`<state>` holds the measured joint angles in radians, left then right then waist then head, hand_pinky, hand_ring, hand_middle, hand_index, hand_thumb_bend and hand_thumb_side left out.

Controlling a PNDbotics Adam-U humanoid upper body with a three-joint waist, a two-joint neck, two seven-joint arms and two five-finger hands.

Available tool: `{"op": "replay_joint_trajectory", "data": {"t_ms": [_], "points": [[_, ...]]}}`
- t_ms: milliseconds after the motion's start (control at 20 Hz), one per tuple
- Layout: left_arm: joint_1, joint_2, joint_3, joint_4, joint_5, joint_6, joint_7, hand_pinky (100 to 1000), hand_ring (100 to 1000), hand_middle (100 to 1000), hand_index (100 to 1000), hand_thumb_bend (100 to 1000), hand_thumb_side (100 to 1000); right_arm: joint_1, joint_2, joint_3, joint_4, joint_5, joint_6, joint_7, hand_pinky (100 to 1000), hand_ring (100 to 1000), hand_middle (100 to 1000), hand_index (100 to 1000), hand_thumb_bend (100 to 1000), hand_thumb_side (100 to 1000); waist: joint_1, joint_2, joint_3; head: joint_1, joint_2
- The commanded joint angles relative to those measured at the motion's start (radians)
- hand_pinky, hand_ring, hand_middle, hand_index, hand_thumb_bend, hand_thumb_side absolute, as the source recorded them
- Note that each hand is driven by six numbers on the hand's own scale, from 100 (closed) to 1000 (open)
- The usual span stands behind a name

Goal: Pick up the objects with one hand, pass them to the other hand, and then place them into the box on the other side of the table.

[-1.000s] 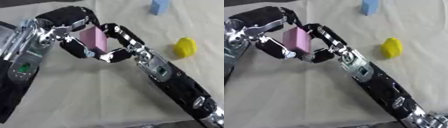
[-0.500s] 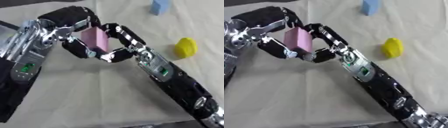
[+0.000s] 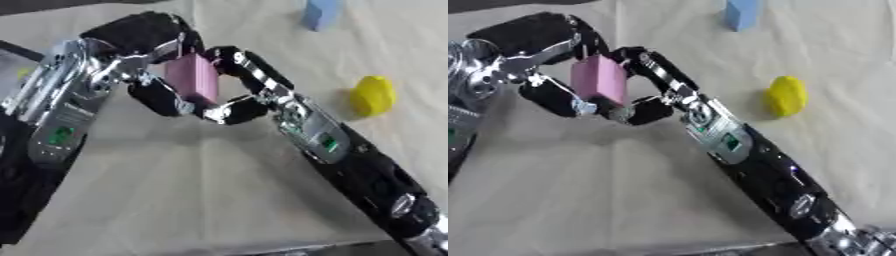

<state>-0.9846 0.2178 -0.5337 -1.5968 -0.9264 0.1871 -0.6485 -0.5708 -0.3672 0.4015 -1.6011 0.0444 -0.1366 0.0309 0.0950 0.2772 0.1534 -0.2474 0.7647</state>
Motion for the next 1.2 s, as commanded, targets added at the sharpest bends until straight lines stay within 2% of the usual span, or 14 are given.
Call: {"op": "replay_joint_trajectory", "data": {"t_ms": [50, 250, 600, 1200], "points": [[-0.01, 0.023, 0.017, 0.014, -0.004, 0.011, 0.014, 687, 592, 528, 641, 357, 100, -0.008, -0.011, 0.003, -0.021, 0.003, -0.013, 0.004, 678, 494, 484, 564, 395, 100, 0.009, -0.109, -0.001, 0.004, 0.005], [-0.009, 0.021, 0.018, 0.018, 0.016, 0.02, 0.033, 674, 569, 477, 637, 380, 100, -0.007, -0.012, 0.002, -0.022, 0.009, -0.019, 0.006, 680, 499, 490, 571, 418, 100, 0.009, -0.11, -0.002, 0.005, 0.005], [-0.009, 0.02, 0.017, 0.021, 0.03, 0.029, 0.065, 659, 548, 450, 624, 408, 100, -0.006, -0.014, -0.001, -0.015, 0.034, -0.022, 0.02, 692, 529, 536, 623, 478, 100, 0.009, -0.11, -0.004, 0.007, 0.005], [-0.008, 0.021, 0.015, 0.018, 0.01, 0.018, 0.044, 628, 508, 400, 596, 450, 100, -0.004, -0.015, -0.005, -0.001, 0.122, 0.025, 0.034, 732, 616, 655, 741, 647, 100, 0.01, -0.111, -0.007, 0.011, 0.005]]}}
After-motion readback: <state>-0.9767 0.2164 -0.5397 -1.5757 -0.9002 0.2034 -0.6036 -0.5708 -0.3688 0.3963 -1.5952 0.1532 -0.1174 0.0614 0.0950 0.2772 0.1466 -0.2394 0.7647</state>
